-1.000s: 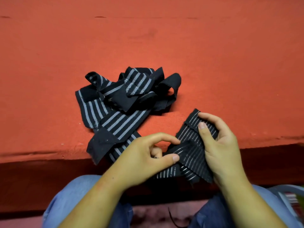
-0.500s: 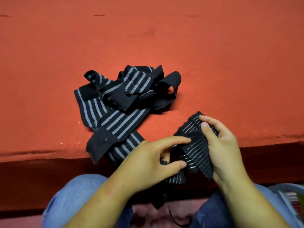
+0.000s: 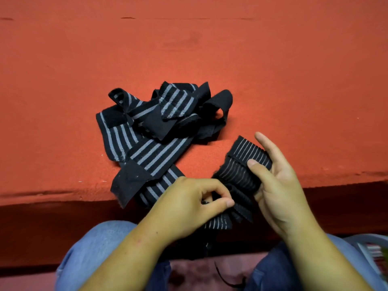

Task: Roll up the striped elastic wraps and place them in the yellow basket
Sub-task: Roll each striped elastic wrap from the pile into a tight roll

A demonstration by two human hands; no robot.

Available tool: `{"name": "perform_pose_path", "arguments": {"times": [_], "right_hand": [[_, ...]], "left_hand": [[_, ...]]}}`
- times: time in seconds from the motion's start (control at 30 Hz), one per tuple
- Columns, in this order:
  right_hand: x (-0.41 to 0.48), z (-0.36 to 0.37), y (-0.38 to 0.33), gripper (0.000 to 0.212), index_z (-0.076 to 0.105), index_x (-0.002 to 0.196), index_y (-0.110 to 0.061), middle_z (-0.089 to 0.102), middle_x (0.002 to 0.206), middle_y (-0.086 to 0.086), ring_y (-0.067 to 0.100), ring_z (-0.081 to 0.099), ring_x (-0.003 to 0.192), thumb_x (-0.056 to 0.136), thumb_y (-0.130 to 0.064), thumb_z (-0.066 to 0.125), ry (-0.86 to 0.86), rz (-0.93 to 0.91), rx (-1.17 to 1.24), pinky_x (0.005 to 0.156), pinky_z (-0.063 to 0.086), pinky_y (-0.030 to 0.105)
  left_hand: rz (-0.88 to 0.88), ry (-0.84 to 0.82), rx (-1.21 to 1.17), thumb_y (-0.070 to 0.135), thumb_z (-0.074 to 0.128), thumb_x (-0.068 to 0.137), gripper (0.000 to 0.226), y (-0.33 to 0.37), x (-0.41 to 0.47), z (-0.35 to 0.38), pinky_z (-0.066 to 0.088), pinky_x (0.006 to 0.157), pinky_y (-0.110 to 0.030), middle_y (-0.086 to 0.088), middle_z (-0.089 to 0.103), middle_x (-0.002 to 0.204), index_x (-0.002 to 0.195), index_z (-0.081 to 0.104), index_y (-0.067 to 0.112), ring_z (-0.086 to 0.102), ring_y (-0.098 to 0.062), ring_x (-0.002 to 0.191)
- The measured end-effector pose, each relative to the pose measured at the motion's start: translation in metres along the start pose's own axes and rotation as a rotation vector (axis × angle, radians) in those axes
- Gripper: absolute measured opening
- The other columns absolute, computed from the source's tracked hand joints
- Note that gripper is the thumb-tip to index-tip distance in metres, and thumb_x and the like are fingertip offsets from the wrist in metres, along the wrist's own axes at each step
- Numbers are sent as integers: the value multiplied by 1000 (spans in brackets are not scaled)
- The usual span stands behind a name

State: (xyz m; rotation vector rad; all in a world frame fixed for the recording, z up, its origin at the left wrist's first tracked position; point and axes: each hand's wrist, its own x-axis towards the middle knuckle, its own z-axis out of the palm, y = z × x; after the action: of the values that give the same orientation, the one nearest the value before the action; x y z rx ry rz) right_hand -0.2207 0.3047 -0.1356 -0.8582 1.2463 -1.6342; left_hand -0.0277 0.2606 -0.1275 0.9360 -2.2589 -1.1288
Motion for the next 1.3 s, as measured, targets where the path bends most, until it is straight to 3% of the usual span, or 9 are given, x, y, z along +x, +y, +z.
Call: {"name": "perform_pose_path", "arguments": {"times": [0.1, 0.27, 0.37, 0.47, 0.6, 0.7, 0.83, 1.03, 1.3], "right_hand": [[0, -3, -4, 73, 54, 145, -39, 75, 124, 4, 25, 72, 108, 97, 15, 49, -11, -18, -86, 90, 60, 37], [-3, -4, -8, 83, 45, 152, -40, 77, 119, 2, 21, 74, 95, 95, 20, 48, -80, 44, -54, 74, 63, 32], [-5, -1, -10, 82, 42, 155, -33, 76, 122, 8, 25, 74, 106, 94, 21, 52, -146, 70, -74, 86, 61, 34], [-6, 0, -12, 84, 43, 154, -32, 78, 116, 9, 21, 73, 98, 92, 25, 52, -171, 55, -127, 84, 61, 30], [-5, 2, -8, 84, 46, 153, -30, 77, 109, 7, 16, 70, 96, 91, 27, 50, -168, 33, -85, 84, 60, 28], [-6, 4, -7, 80, 49, 152, -31, 73, 125, 19, 25, 68, 109, 86, 12, 66, -160, 47, 53, 98, 56, 39], [-7, 5, -10, 71, 50, 150, -27, 75, 122, 18, 22, 74, 103, 85, 0, 62, -181, 81, 116, 85, 62, 31], [-8, 2, -11, 44, 69, 131, -16, 78, 115, 15, 21, 75, 100, 88, -12, 66, -220, 79, -15, 86, 60, 27], [-11, 1, -11, 25, 82, 92, -22, 78, 82, 4, 11, 71, 75, 90, -40, 65, -219, 17, -258, 68, 55, 22]], "left_hand": [[-27, 93, -189, 36, 76, 92, 8, 1, 0, -4, 30, 50, -21, 5, 40, 48, 89, 73, 30, 33, -9, 47], [-68, 195, -344, 33, 75, 92, 12, 4, 1, -11, 28, 46, -19, -3, 38, 49, 103, 71, 35, 30, -12, 44], [-31, 203, -338, 32, 69, 97, 14, 7, 1, -9, 34, 51, -23, -9, 48, 51, 110, 74, 36, 40, -14, 46], [-21, 243, -317, 31, 56, 102, 29, 9, 3, -11, 43, 62, -12, 16, 67, 62, 90, 81, 21, 58, 3, 56], [-87, 165, -208, 50, 62, 95, 37, 5, 3, -11, 48, 64, -37, -2, 70, 63, 76, 81, 25, 61, -20, 61], [-93, 98, -133, 44, 72, 94, 29, 1, 0, -6, 35, 53, -28, -2, 54, 50, 72, 77, 24, 42, -6, 51], [-77, 238, -227, 34, 78, 90, 23, 5, 0, -10, 29, 49, -19, 2, 39, 47, 79, 60, 24, 31, -10, 45], [-27, 243, -258, 29, 75, 93, 42, 5, -1, -13, 32, 51, -13, 7, 39, 48, 127, 63, 49, 35, -5, 44], [-20, 253, -322, 29, 74, 94, 26, 2, 0, -13, 29, 48, -17, -1, 36, 50, 116, 71, 43, 30, -10, 45]]}}
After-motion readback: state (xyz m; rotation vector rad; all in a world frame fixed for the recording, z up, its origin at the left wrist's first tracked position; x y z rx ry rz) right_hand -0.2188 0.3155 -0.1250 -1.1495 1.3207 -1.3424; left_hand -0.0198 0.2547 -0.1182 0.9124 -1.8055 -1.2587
